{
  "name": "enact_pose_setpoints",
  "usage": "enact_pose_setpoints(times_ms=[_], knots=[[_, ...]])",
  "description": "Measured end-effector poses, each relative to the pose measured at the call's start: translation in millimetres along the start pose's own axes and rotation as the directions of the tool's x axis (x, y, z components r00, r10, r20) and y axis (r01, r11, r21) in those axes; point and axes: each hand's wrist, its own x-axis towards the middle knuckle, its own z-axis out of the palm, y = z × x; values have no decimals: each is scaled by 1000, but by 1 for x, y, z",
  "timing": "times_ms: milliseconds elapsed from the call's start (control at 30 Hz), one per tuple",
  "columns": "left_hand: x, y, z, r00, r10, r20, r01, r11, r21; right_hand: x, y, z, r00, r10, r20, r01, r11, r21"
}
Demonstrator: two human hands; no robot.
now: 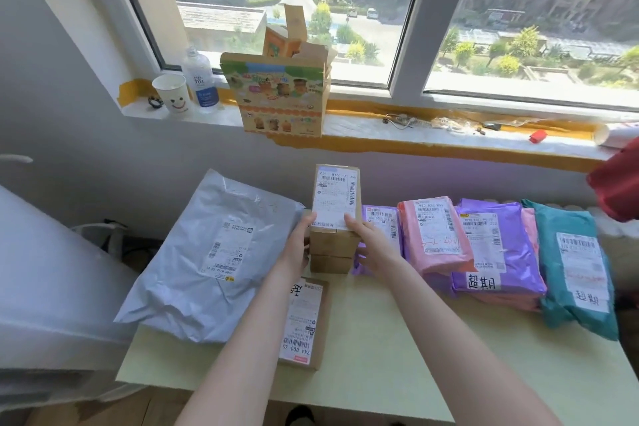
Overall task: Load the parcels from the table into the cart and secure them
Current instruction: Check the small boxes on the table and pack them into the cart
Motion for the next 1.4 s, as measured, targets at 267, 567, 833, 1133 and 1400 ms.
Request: enact_pose_setpoints(times_ms=[267,567,833,1133,1400], knots=[[-3,-2,5,992,85,97,-84,996,-19,-5,5,-1,996,-73,44,70,996,61],[-26,29,28,960,239,147,-263,949,176,-38,-14,-30,972,-232,48,222,963,154],[-59,44,71,885,279,373,-347,929,126,-108,-8,-88,924,-381,-12,380,918,113],[-96,14,151,786,200,586,-304,949,83,-212,38,-144,844,-433,-318,491,861,130],[-139,-29,243,728,48,684,-247,949,197,-302,90,-216,783,-390,-484,495,863,105]])
